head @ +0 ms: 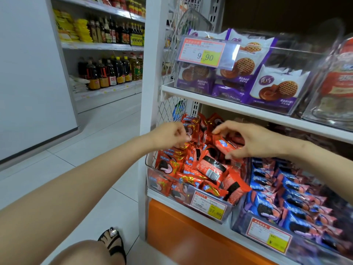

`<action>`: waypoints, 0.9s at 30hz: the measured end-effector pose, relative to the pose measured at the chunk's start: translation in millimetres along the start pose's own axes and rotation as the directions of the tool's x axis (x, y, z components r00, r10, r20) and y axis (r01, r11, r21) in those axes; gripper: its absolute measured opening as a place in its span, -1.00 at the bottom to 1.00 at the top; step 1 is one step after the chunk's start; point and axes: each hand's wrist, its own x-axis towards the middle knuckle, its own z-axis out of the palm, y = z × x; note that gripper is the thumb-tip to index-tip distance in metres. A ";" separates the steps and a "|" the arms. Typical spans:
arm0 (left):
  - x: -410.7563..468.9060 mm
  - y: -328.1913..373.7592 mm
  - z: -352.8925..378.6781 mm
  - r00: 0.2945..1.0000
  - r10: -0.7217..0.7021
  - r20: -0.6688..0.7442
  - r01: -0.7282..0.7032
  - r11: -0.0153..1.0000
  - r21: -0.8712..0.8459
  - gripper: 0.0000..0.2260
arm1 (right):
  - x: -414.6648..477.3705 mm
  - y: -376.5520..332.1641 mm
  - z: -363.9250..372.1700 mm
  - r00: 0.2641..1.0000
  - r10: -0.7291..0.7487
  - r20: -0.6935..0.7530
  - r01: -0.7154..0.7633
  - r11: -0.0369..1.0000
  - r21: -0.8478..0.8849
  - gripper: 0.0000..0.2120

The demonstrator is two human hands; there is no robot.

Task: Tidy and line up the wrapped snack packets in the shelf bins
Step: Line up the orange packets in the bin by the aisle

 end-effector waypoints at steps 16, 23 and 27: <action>-28.0 3.7 -17.0 0.997 -0.005 0.072 0.033 0.916 -0.399 -0.75 | 26.7 -29.4 42.7 0.992 0.067 -0.106 -0.003 0.856 0.517 -0.74; -15.8 10.5 -31.6 0.996 0.081 -0.028 -0.062 0.902 0.427 -0.63 | 50.7 -48.7 61.4 0.980 0.130 -0.150 -0.022 0.823 0.567 -0.74; -5.4 8.8 -21.8 0.984 0.045 0.173 -0.164 0.615 0.771 -0.60 | 51.3 -46.8 69.2 0.995 0.073 -0.071 -0.039 0.917 0.397 -0.71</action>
